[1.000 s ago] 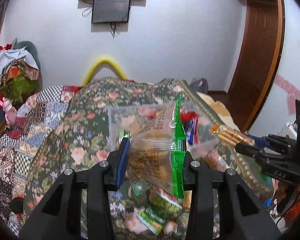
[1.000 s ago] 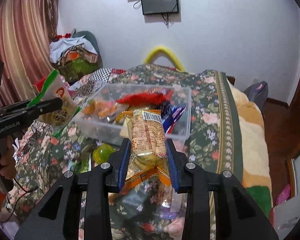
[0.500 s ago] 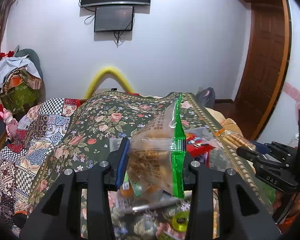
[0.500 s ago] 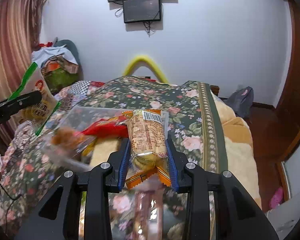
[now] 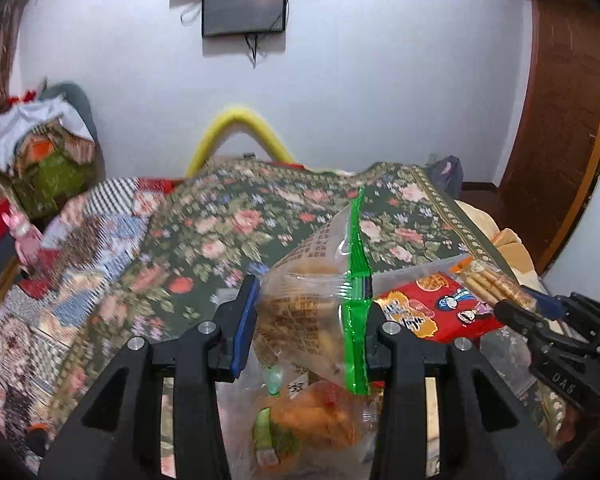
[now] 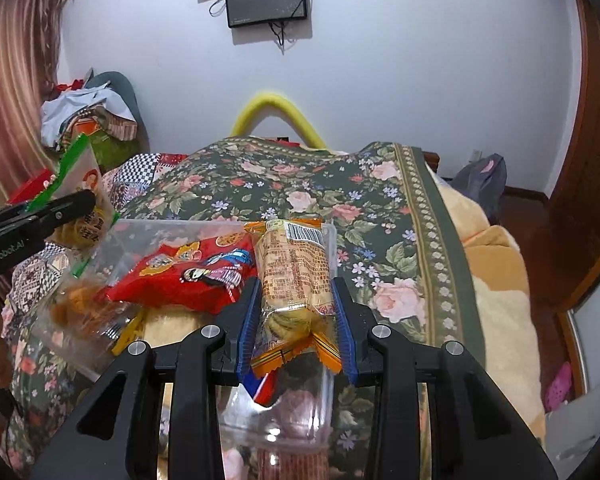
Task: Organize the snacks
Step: 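Lift both packs over the clear box and open both tools to drop them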
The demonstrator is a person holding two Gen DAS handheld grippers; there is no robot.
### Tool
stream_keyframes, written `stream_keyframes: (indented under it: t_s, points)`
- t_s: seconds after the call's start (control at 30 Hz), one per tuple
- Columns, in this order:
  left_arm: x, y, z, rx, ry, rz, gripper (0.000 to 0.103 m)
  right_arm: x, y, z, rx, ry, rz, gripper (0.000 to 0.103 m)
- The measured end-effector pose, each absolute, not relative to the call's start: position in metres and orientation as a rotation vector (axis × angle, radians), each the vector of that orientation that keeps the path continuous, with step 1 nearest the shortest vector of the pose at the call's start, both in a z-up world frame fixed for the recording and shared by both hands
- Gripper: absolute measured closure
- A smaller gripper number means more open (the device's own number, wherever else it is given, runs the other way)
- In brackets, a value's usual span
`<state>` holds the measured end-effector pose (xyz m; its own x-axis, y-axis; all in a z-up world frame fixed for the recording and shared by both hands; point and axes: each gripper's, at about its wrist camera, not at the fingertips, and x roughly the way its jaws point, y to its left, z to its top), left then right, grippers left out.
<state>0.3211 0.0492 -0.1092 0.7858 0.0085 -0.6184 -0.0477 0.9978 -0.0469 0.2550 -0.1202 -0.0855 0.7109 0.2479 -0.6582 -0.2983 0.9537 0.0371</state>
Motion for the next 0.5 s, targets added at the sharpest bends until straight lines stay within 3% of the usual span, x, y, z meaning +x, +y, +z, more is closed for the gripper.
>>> stream_keyframes:
  t_s: [0.17, 0.4, 0.5]
  points:
    - [0.324, 0.040, -0.113, -0.017, 0.661, 0.042, 0.061, 0.260, -0.116, -0.094, -0.070, 0.754, 0.309, 0.071]
    - [0.319, 0.029, -0.116, -0.016, 0.712, -0.016, 0.038, 0.254, -0.118, -0.092, -0.089, 0.769, 0.317, 0.066]
    - [0.310, 0.028, -0.111, -0.030, 0.705, -0.035, 0.037, 0.250, -0.123, -0.090, -0.081, 0.782, 0.327, 0.064]
